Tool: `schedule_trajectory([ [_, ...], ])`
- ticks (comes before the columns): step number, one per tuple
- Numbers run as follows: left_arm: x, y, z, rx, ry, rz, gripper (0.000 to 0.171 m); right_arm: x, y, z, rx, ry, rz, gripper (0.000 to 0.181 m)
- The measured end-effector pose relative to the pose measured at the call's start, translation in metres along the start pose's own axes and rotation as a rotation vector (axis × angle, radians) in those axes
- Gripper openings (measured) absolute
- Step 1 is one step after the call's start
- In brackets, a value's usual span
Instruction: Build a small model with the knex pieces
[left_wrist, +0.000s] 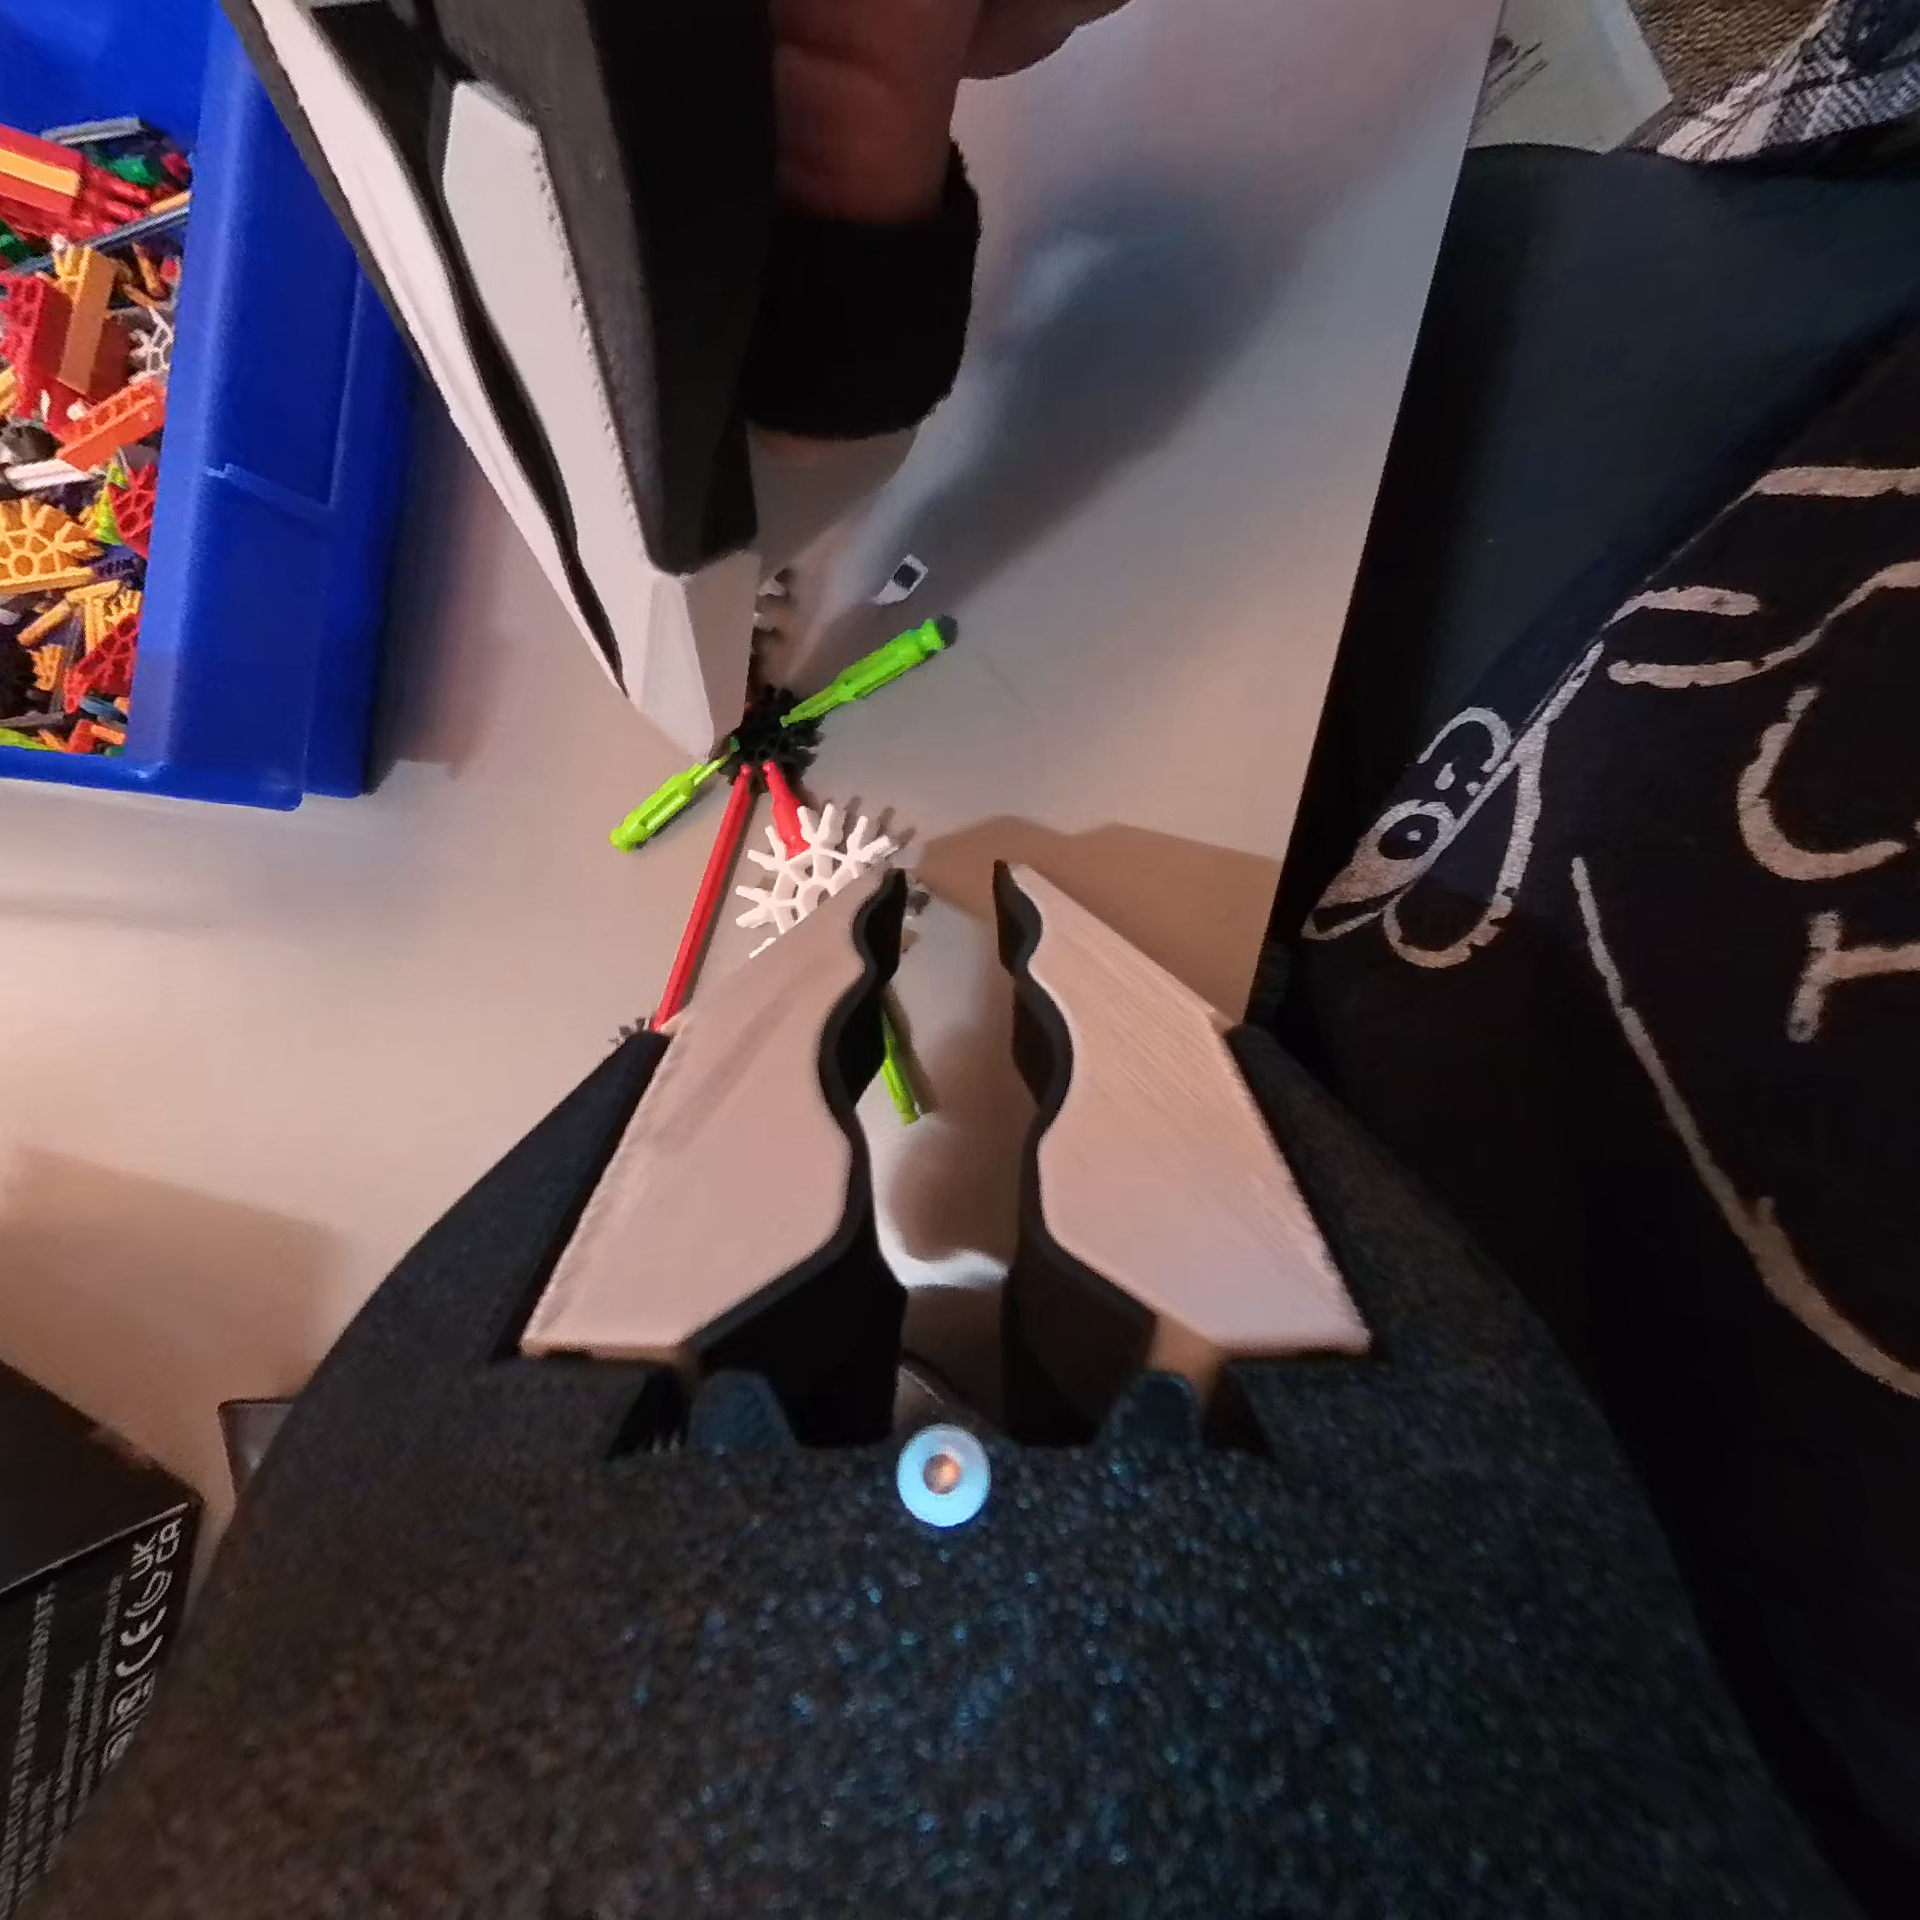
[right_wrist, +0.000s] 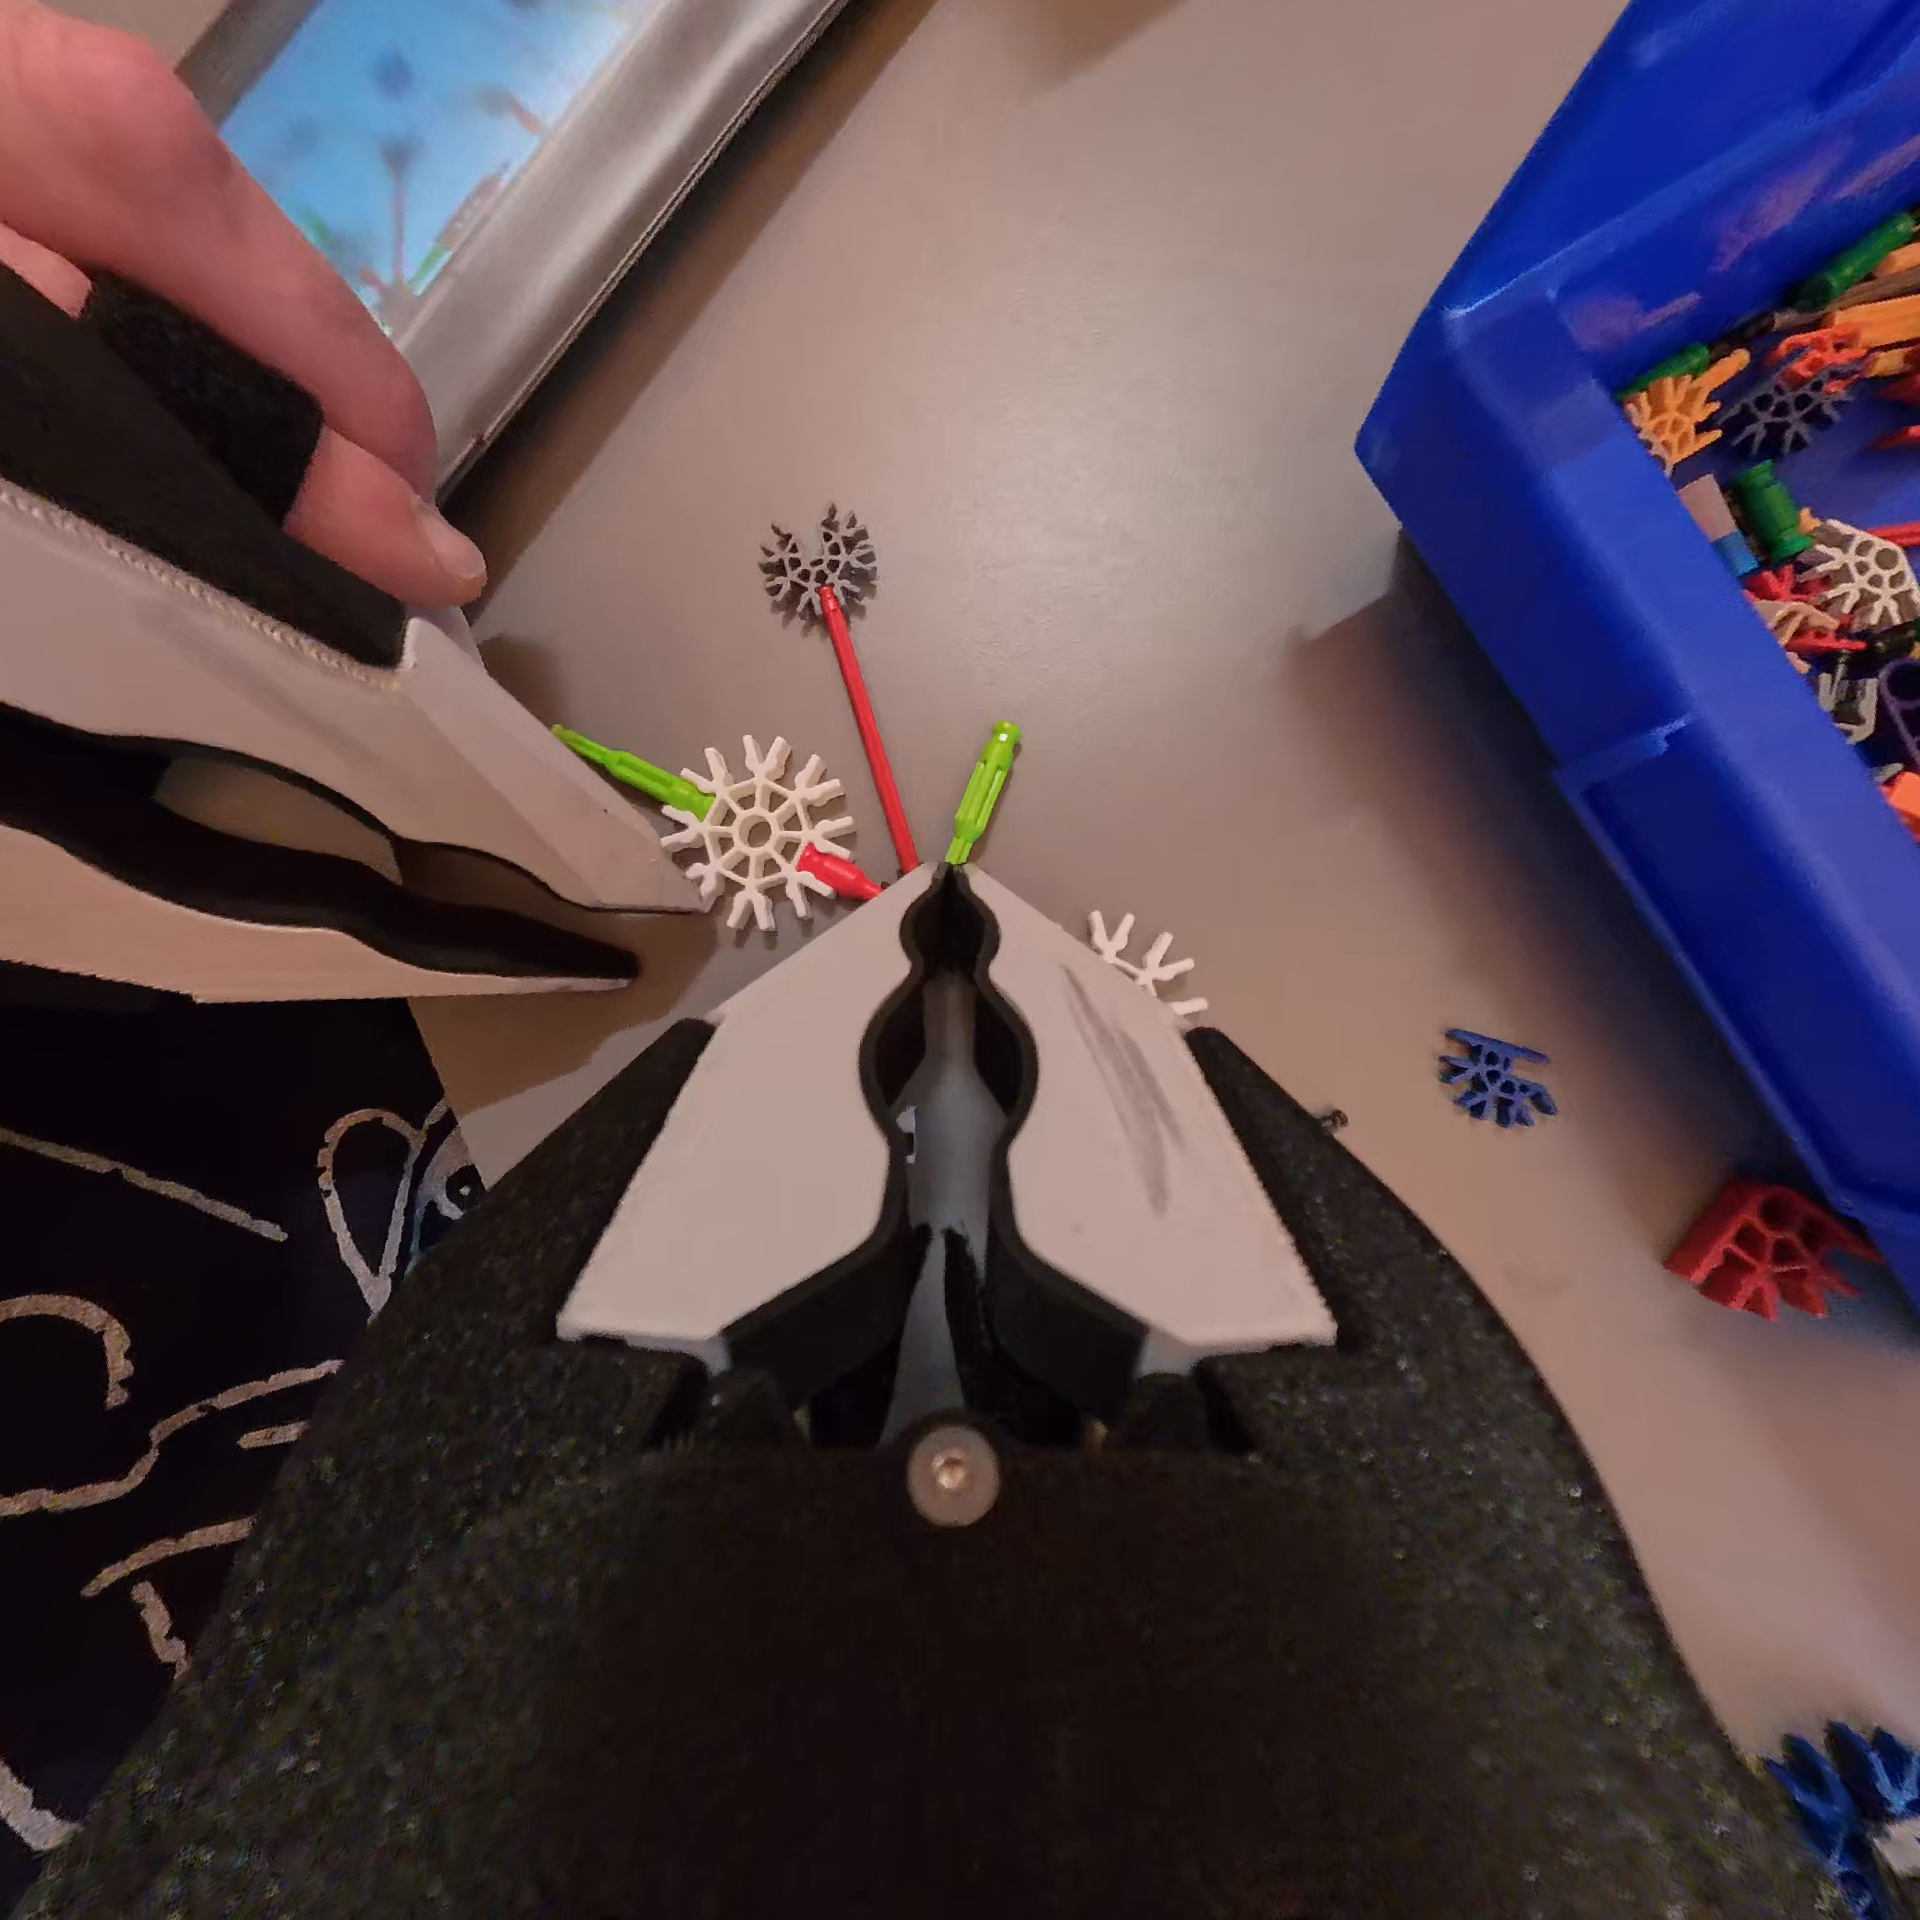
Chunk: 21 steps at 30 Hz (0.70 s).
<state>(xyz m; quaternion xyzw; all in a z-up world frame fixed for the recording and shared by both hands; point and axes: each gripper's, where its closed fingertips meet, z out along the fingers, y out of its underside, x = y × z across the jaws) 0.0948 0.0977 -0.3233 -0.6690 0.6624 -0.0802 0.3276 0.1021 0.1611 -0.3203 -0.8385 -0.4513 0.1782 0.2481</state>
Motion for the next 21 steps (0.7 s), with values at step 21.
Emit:
schedule_trajectory([
  [21,-0.005,-0.001,-0.0032,0.007,0.004,0.025,0.025,0.0016,-0.0001,0.0004,-0.002,0.0,0.0,0.0],
])
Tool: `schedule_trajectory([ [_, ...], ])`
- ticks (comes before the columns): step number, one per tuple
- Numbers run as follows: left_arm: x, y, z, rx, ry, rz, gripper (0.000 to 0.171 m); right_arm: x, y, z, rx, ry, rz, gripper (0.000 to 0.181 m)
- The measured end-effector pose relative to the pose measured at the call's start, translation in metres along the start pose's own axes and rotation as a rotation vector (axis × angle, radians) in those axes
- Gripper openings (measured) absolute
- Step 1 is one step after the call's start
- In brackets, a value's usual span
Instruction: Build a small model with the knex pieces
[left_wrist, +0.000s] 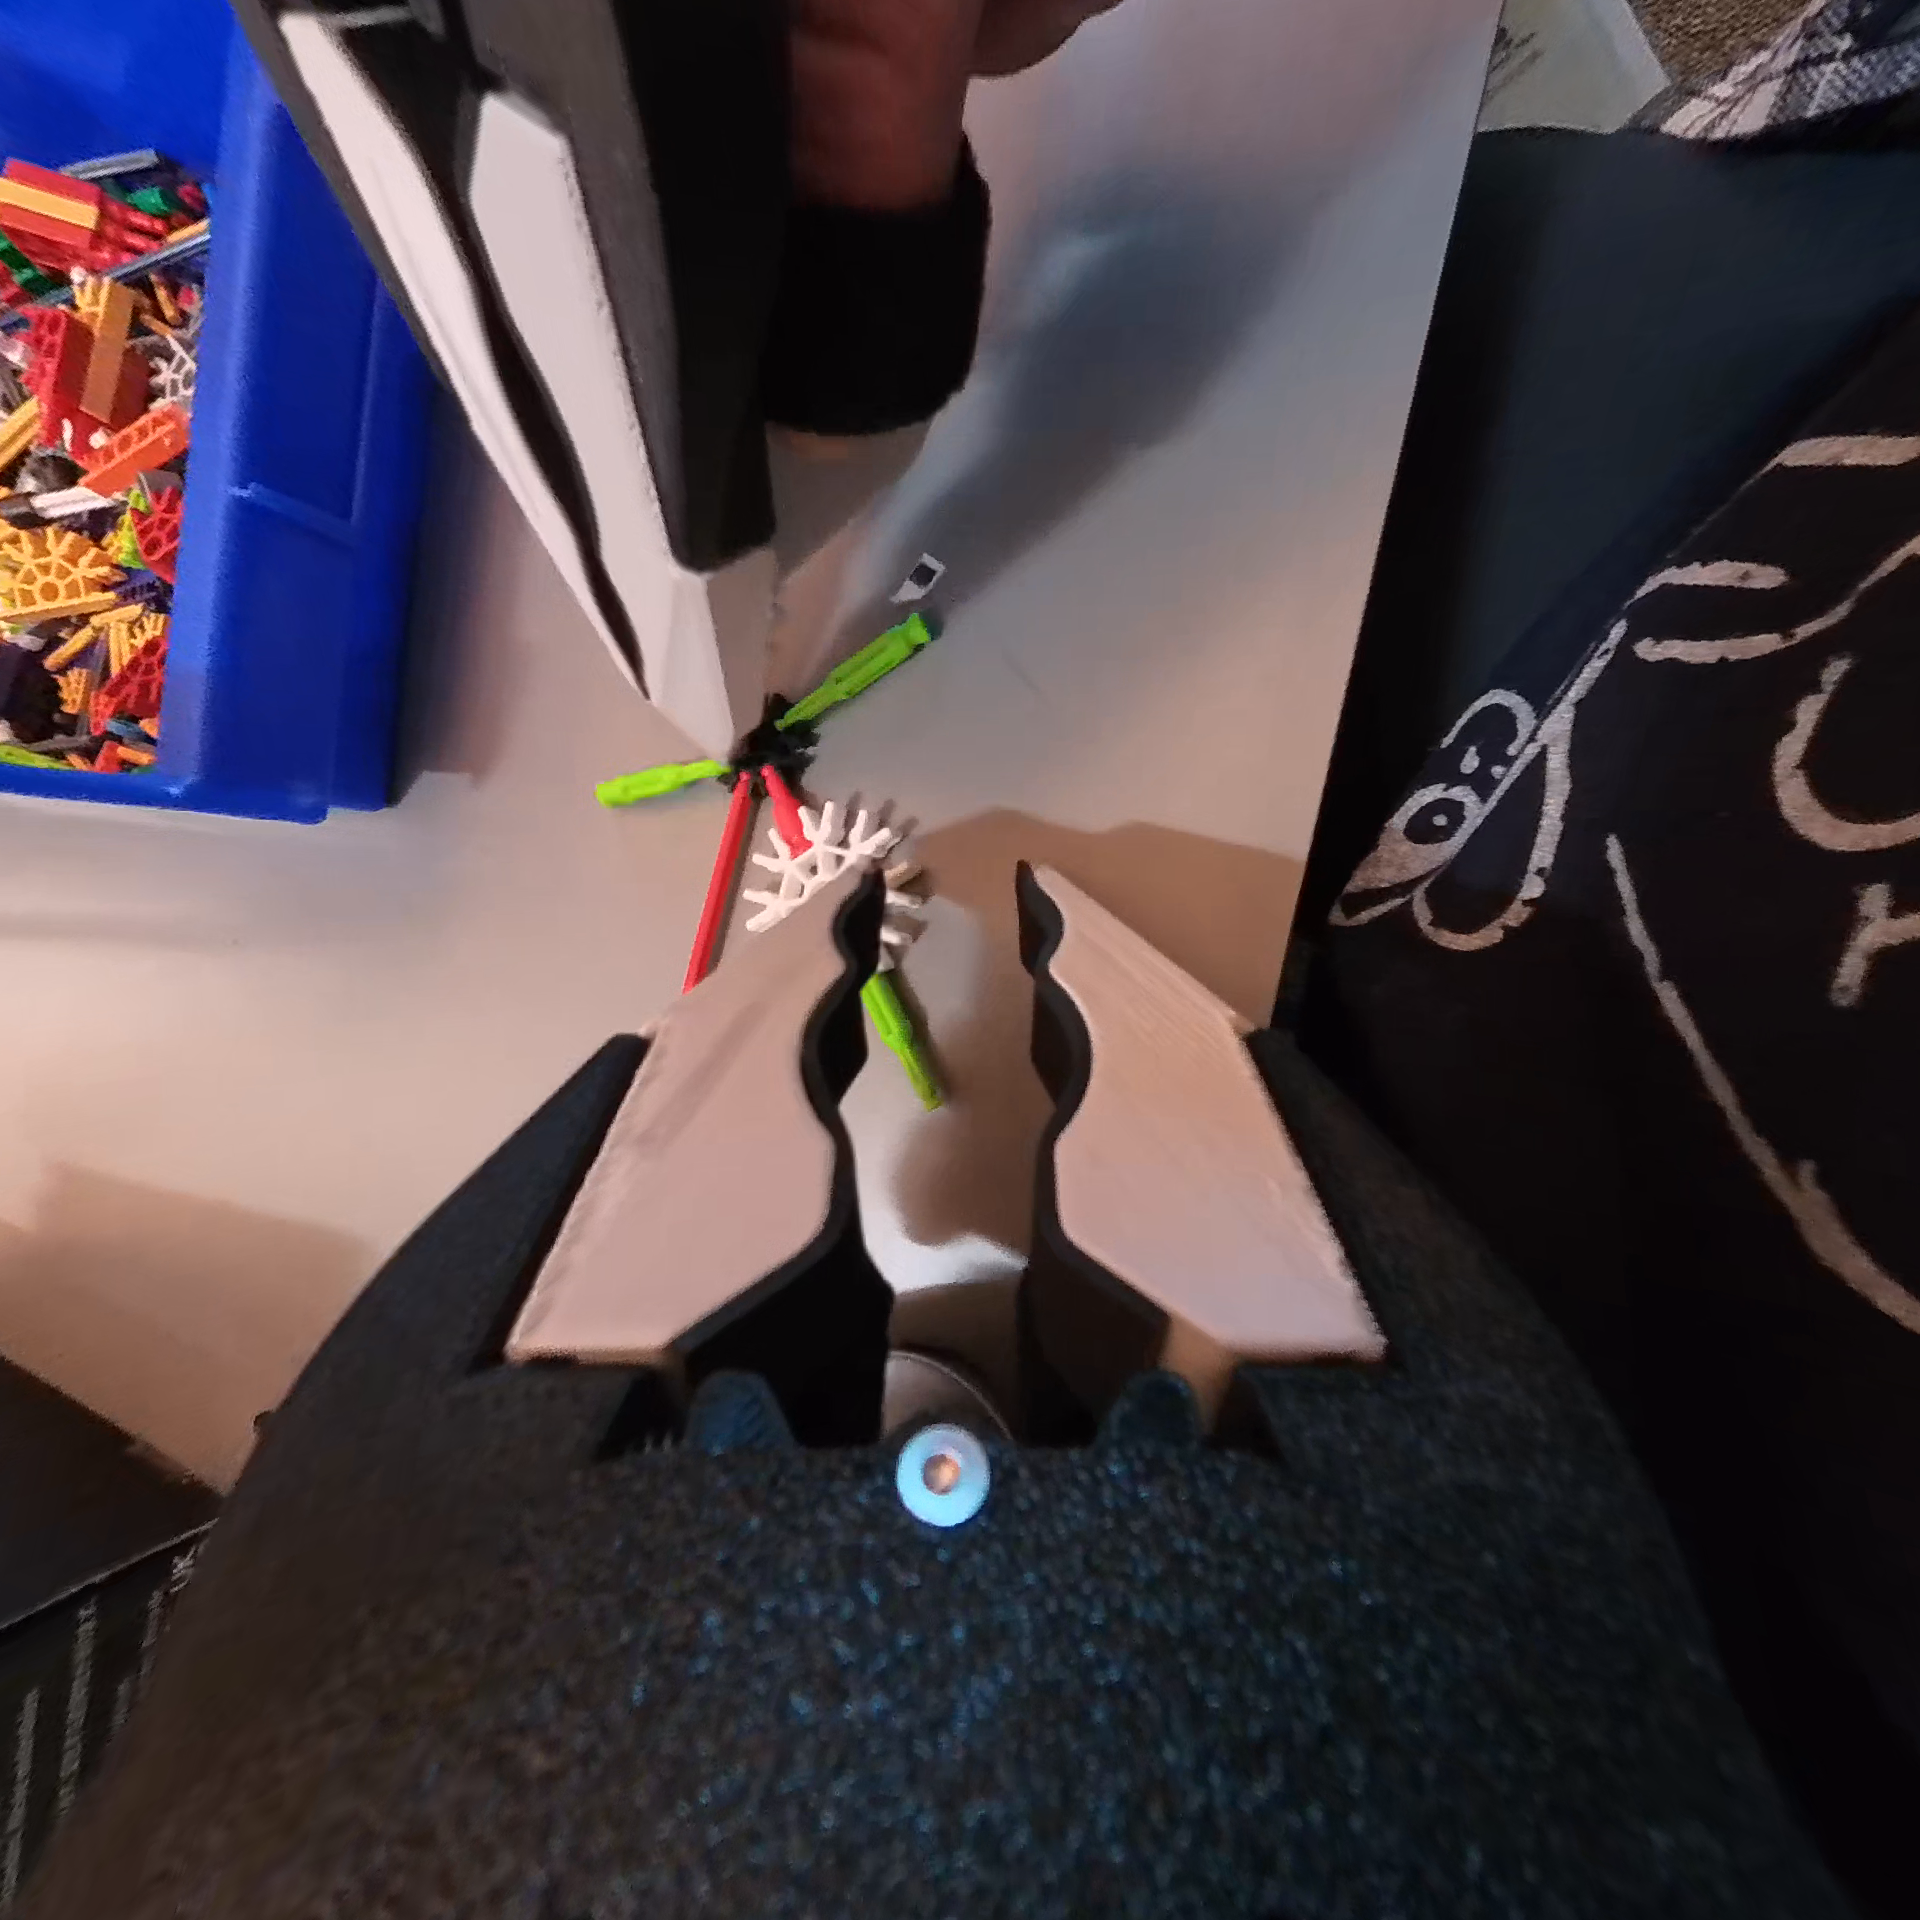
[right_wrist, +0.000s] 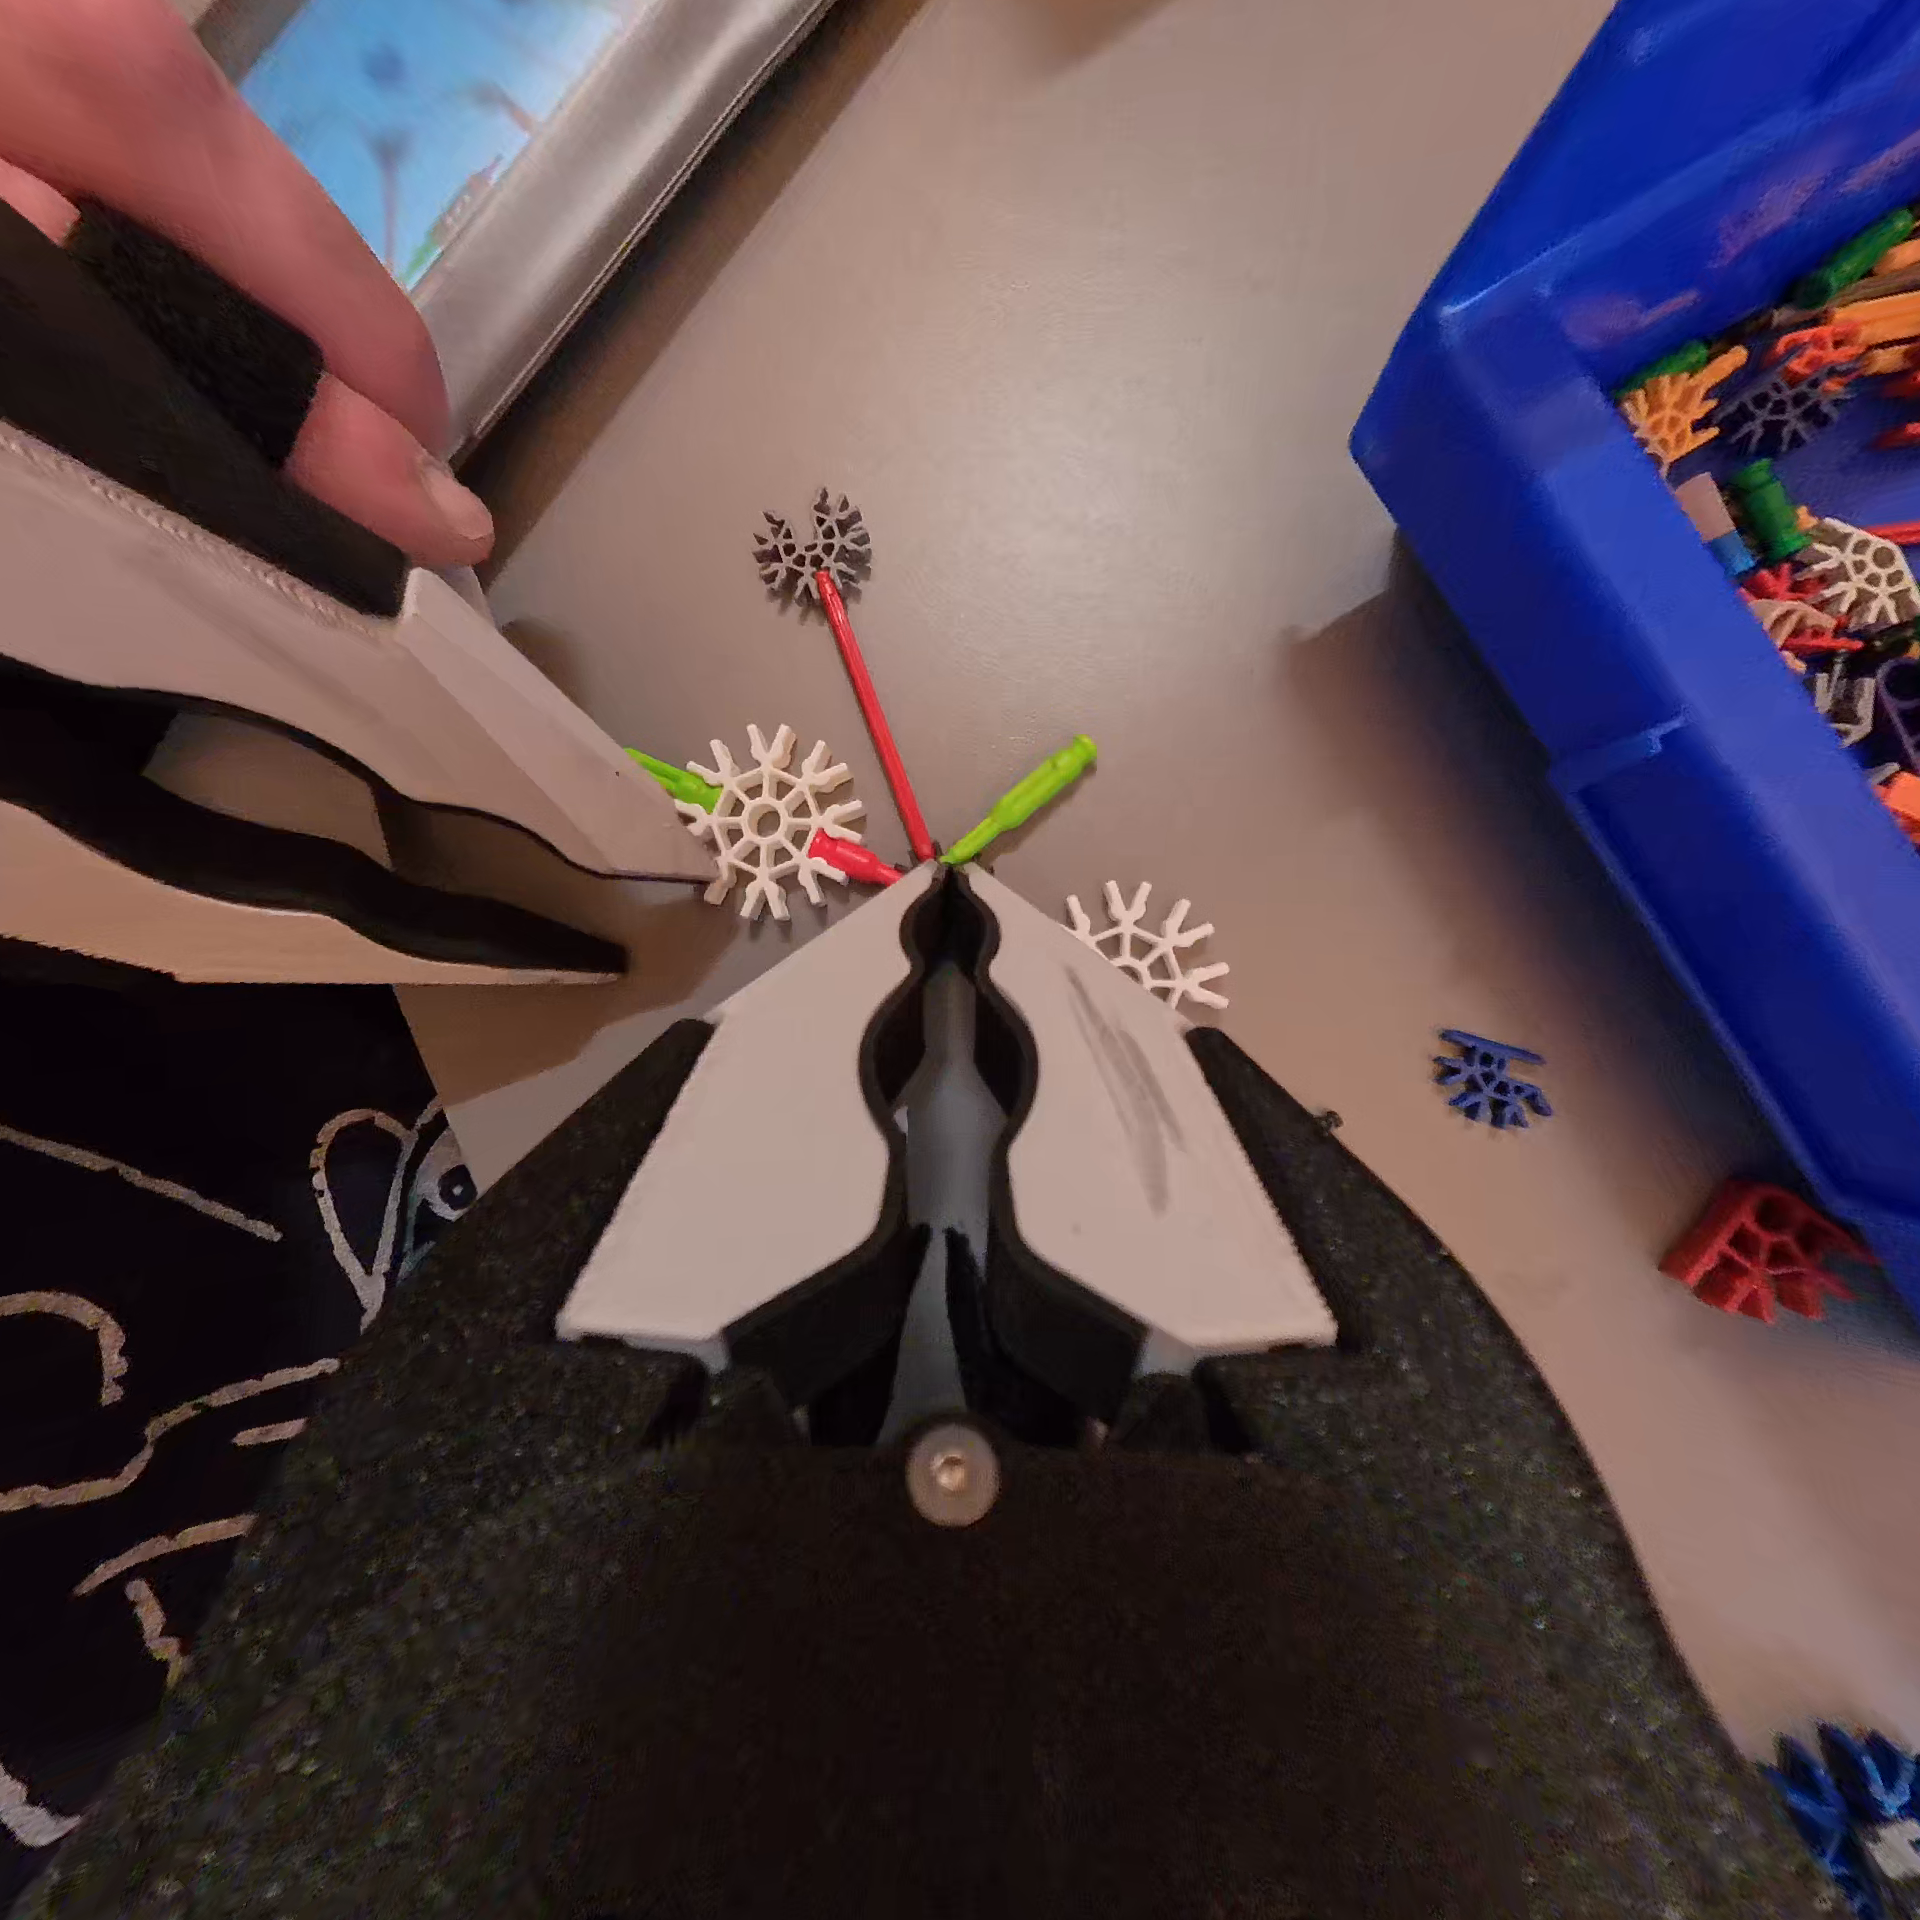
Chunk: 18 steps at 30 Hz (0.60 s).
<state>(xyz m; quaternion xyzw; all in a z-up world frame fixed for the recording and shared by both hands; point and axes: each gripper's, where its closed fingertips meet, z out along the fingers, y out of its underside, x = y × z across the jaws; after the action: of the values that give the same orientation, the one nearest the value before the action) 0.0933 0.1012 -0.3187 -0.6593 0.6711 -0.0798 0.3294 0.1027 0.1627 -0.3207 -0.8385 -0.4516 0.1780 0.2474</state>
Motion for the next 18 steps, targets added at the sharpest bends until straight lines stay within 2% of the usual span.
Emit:
schedule_trajectory([
  [10,0.002,-0.001,-0.001,0.001,0.005,0.016,0.023,0.003,-0.007,-0.002,0.023,0.016,-0.003,0.0],
  [13,0.002,-0.001,-0.002,0.0,0.004,0.019,0.023,0.01,-0.01,-0.002,0.029,0.042,0.007,0.013],
  [18,0.003,-0.001,-0.001,0.002,0.004,0.014,0.021,0.015,-0.012,0.007,0.021,0.069,0.03,0.017],
])
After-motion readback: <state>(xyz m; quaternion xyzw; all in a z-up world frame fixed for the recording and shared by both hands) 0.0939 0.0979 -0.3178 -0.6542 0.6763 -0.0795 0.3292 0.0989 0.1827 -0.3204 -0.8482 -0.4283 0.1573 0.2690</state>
